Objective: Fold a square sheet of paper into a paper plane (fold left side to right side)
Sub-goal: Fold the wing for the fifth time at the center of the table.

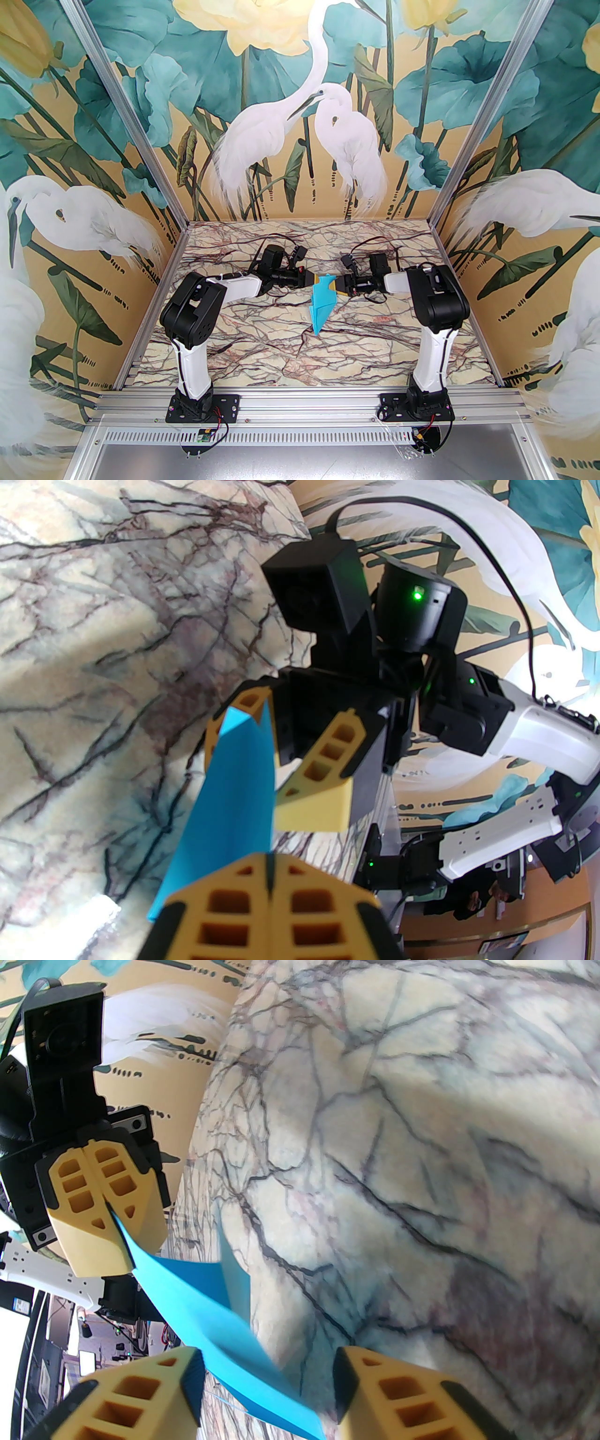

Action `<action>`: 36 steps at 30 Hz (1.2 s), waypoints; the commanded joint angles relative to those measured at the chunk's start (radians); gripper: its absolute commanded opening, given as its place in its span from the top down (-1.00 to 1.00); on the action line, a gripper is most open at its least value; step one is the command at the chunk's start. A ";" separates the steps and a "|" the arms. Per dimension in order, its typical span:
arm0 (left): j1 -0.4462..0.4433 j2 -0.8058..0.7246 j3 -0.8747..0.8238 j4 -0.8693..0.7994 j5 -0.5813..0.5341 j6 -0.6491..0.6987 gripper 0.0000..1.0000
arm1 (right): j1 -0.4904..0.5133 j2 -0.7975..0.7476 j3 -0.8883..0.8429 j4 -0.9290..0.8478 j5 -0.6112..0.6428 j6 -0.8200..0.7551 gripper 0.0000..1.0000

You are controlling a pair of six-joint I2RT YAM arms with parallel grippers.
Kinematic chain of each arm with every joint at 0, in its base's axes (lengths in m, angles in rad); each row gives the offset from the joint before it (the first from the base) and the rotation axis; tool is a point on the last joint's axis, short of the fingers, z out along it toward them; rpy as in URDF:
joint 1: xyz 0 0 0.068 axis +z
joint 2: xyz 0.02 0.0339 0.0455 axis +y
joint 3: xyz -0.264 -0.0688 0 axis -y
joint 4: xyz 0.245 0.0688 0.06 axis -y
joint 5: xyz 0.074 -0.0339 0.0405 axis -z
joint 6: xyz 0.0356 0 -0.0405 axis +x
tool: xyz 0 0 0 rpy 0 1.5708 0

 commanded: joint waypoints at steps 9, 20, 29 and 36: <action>0.003 0.051 0.024 -0.008 -0.017 0.012 1.00 | -0.028 -0.043 0.005 -0.047 0.020 -0.021 0.39; 0.018 0.026 0.035 -0.046 -0.054 0.032 0.16 | -0.026 -0.103 0.035 -0.212 0.146 -0.027 1.00; 0.024 -0.232 0.037 -0.340 -0.342 0.250 -0.37 | 0.026 -0.172 0.049 -0.358 0.337 0.119 1.00; -0.256 -0.349 0.066 -0.669 -0.695 0.496 -0.37 | 0.082 -0.173 0.119 -0.480 0.477 0.264 1.00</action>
